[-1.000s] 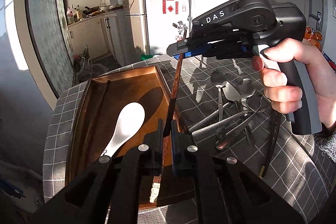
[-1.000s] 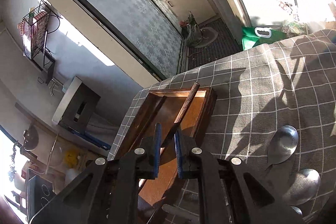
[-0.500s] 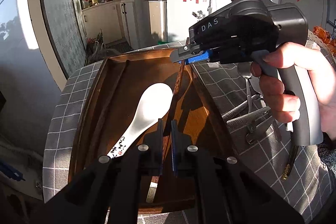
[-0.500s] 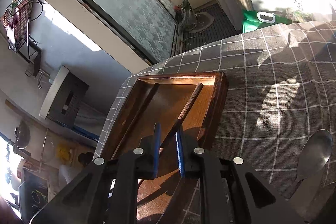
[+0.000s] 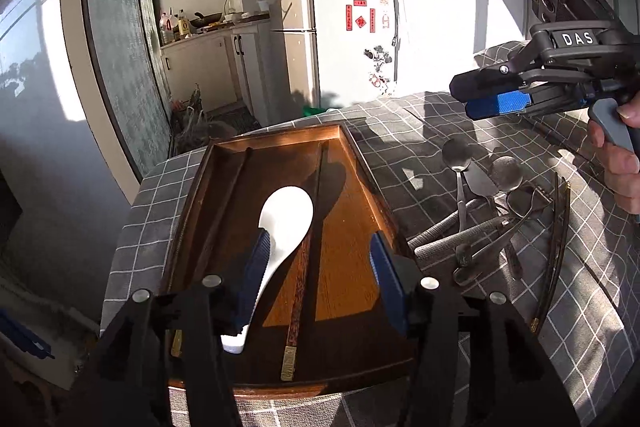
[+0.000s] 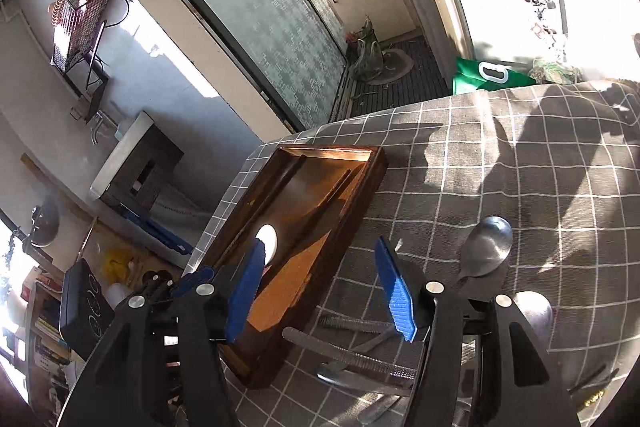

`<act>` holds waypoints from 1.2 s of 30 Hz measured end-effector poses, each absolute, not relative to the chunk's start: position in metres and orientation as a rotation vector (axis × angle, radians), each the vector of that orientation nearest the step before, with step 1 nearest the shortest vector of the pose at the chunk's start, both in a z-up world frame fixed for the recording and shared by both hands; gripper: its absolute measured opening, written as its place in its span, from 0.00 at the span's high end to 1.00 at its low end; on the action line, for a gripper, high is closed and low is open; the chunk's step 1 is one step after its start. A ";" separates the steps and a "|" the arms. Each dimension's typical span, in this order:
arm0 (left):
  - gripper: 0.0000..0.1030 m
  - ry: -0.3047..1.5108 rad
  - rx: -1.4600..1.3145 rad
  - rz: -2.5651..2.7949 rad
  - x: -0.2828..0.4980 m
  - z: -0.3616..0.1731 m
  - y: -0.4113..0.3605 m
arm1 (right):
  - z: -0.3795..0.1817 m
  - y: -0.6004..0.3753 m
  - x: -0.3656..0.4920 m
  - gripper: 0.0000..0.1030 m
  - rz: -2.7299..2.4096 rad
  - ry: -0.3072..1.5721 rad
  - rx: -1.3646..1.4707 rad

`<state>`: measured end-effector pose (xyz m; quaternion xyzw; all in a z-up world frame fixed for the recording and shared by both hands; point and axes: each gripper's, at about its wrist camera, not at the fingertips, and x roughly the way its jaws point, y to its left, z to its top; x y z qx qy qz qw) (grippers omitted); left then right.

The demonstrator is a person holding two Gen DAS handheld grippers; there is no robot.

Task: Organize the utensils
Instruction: 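Move the left gripper back over the remaining chopsticks in the pile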

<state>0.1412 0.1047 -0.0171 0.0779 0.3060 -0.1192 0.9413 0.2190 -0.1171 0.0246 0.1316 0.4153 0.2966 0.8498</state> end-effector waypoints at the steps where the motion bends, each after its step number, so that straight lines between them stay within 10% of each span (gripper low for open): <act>1: 0.42 0.623 0.156 -0.259 0.139 -0.014 0.100 | 0.026 -0.130 0.213 0.43 0.608 0.868 0.264; 14: 0.27 0.701 0.242 -0.514 0.103 -0.026 0.003 | -0.018 -0.243 0.166 0.43 0.485 0.906 0.316; 18: 0.48 0.713 0.359 -0.574 0.084 -0.041 -0.023 | -0.034 -0.258 0.152 0.43 0.474 0.919 0.334; 36: 0.85 0.777 0.455 -0.589 0.081 -0.065 -0.042 | -0.051 -0.282 0.144 0.43 0.489 0.905 0.405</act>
